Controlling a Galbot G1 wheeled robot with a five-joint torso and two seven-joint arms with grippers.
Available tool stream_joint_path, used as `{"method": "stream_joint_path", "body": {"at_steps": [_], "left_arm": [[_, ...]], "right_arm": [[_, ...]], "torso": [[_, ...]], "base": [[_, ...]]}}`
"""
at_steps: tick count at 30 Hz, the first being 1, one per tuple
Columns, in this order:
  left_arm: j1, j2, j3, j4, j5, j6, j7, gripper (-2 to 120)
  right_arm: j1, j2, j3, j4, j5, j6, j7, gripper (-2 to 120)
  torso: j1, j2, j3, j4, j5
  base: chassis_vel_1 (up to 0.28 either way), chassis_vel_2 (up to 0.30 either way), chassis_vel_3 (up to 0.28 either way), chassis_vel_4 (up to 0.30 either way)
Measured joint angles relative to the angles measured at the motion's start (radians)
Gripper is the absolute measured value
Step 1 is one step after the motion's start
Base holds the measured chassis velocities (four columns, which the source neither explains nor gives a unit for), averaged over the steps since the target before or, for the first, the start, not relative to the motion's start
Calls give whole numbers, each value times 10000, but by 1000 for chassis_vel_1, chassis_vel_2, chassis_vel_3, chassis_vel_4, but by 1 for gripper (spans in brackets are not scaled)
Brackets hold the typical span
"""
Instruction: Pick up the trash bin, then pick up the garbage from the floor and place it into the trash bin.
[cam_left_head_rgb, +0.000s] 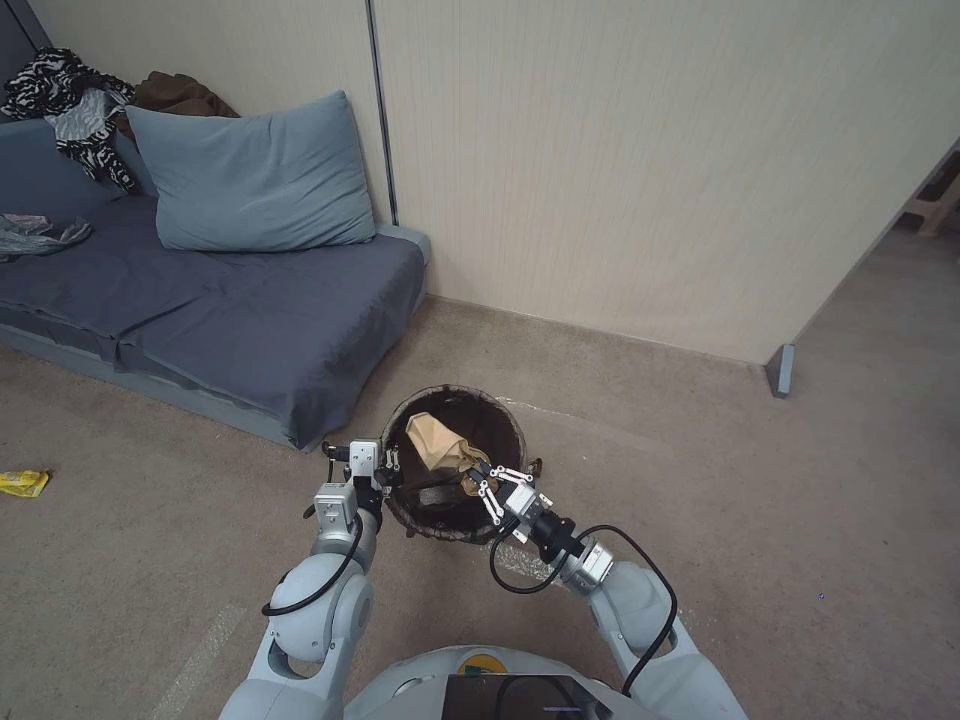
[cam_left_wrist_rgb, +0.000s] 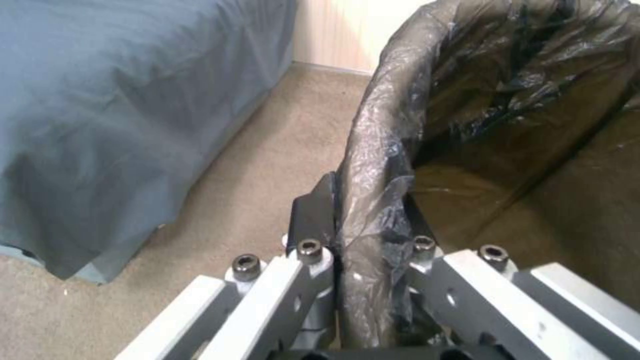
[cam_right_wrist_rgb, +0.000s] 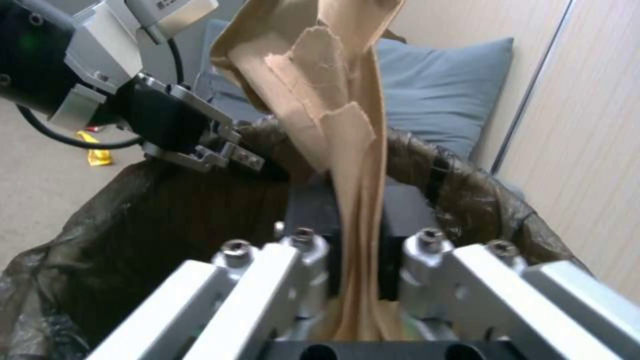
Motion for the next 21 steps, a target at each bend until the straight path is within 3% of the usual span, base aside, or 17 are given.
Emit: {"method": "stream_joint_path", "body": {"at_steps": [12,14,19,21], "left_arm": [[-21,-18,39,45,14,1,1,6],[-21,-19,39,48,15,1,0,6],[-17,-15,43,49,19,3,0,6],[-15,-13,43,48,20,3,0,6]], "right_arm": [[-40,-3,29,-2,110,-23,50,57],[-48,-6,29,-1,124,-24,50,59],[-58,-32,29,7,139,-29,46,82],[-58,-34,31,8,140,-29,45,84]], "torso": [[0,0,0,0,0],[0,0,0,-1,0],[0,0,0,-1,0],[0,0,0,0,1]], "base": [[0,0,0,0],[0,0,0,0],[0,0,0,0],[0,0,0,0]]}}
